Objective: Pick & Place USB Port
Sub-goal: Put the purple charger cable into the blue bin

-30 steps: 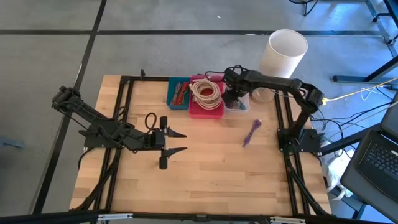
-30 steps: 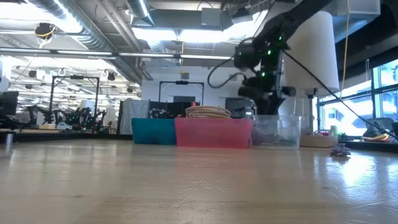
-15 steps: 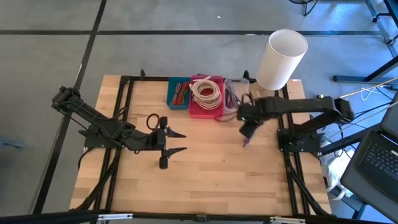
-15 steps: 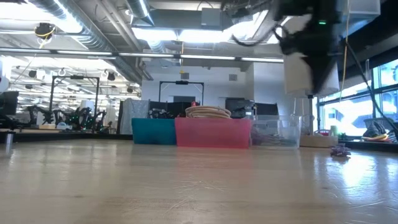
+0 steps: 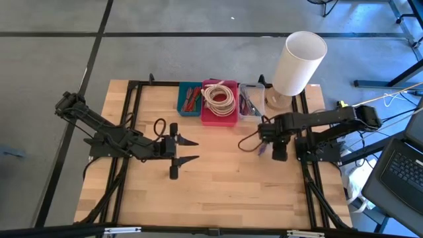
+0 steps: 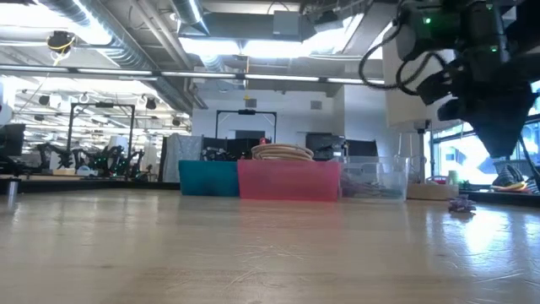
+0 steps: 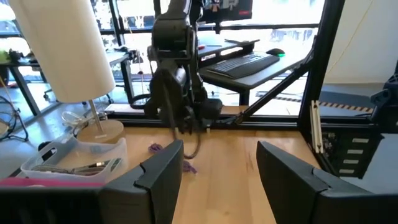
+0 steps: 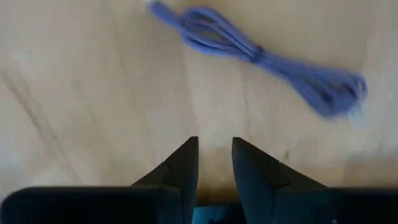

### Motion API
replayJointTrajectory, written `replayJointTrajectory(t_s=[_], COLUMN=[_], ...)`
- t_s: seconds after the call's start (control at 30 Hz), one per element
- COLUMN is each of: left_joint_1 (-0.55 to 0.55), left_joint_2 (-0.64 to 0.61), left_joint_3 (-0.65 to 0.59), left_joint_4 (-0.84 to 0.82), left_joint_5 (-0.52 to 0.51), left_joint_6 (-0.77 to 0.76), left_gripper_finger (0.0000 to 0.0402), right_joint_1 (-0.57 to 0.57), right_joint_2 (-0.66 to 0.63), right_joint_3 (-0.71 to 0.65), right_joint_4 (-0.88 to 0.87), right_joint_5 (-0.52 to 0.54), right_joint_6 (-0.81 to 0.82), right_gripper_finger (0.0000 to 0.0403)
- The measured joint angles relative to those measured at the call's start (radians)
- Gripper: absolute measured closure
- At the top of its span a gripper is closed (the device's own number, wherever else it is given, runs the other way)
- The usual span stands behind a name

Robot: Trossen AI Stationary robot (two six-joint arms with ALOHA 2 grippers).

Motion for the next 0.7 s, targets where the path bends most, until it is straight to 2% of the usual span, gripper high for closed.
replayJointTrajectory(t_s=[0.23, 0.43, 0.53, 0.7], left_joint_1=[0.0, 0.0, 0.0, 0.0], left_joint_2=[0.0, 0.0, 0.0, 0.0], left_joint_3=[0.0, 0.0, 0.0, 0.0], left_joint_4=[0.003, 0.005, 0.006, 0.034], left_joint_5=[0.0, -0.025, -0.027, -0.042], left_joint_6=[-0.002, -0.011, -0.023, -0.008], left_gripper_finger=[0.0203, 0.0203, 0.0203, 0.0203], right_joint_1=[0.01, 0.01, 0.006, 0.005], right_joint_2=[0.0, 0.022, 0.059, 0.133], right_joint_3=[-0.016, -0.016, -0.016, -0.016], right_joint_4=[0.141, 0.178, 0.164, 0.164], right_joint_5=[0.042, 0.201, 0.215, 0.19], right_joint_6=[-0.309, -0.652, -0.725, -0.732], right_gripper_finger=[0.0313, 0.0313, 0.0308, 0.0283])
